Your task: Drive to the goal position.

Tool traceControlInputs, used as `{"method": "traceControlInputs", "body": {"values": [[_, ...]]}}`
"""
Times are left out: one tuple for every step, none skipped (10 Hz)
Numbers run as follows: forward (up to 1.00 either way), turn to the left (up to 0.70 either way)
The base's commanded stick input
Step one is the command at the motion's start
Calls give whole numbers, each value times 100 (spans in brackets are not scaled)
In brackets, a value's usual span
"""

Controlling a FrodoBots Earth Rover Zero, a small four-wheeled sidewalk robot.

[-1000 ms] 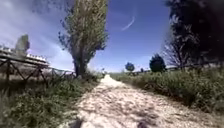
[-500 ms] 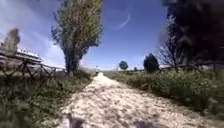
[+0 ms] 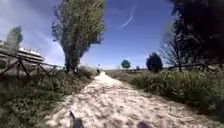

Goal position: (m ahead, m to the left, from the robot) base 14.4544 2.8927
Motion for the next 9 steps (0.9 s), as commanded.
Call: {"method": "traceControlInputs", "body": {"values": [[64,0],[63,0],[64,0],[64,0],[65,0],[67,0],[69,-20],[70,-35],[70,-35]]}}
